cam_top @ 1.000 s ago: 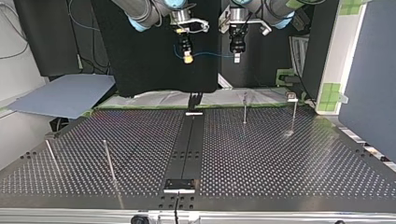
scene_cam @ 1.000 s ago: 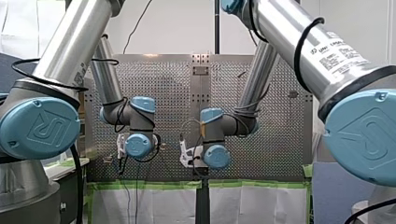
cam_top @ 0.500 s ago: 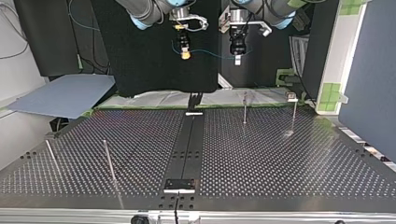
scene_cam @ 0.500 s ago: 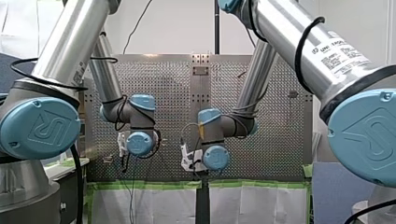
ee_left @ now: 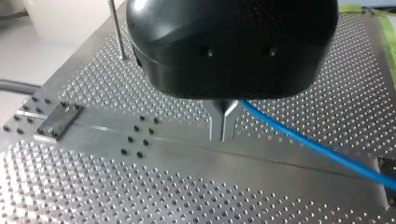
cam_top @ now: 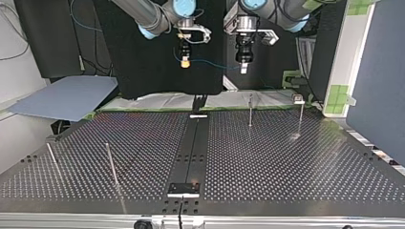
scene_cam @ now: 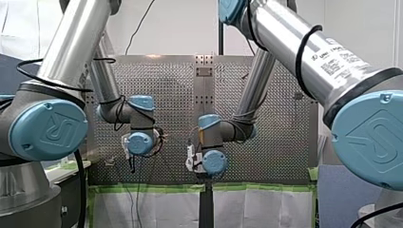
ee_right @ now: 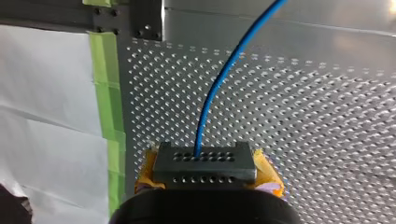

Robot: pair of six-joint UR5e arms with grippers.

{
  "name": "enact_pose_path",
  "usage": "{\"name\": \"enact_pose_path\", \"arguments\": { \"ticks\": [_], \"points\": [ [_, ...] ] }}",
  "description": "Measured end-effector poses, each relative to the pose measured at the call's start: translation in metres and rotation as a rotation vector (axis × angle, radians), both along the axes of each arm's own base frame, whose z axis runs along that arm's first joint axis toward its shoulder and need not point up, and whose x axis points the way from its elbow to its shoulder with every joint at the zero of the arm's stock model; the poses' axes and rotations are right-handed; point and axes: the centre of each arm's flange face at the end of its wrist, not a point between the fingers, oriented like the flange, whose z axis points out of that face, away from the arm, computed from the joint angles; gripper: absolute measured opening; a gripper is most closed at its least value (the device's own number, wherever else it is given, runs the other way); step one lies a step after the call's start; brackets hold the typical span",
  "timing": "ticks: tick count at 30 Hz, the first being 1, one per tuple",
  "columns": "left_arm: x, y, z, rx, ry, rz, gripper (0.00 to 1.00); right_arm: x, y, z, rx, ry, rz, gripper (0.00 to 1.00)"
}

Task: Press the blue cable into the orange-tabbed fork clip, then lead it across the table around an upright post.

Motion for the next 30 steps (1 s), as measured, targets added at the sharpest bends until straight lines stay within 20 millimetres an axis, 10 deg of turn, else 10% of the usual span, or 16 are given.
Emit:
{"name": "enact_pose_path", "arguments": {
  "ticks": [10, 30],
  "points": [
    [0.021, 0.024, -0.034, 0.005, 0.027, 0.028, 0.01, -0.005, -0.020, -0.025, 0.050, -0.075, -0.031, 0.00],
    [0.037, 0.077, -0.099, 0.088, 0.190, 0.063, 0.01, -0.034, -0.111, -0.004, 0.024, -0.164, -0.007, 0.00]
  ]
}}
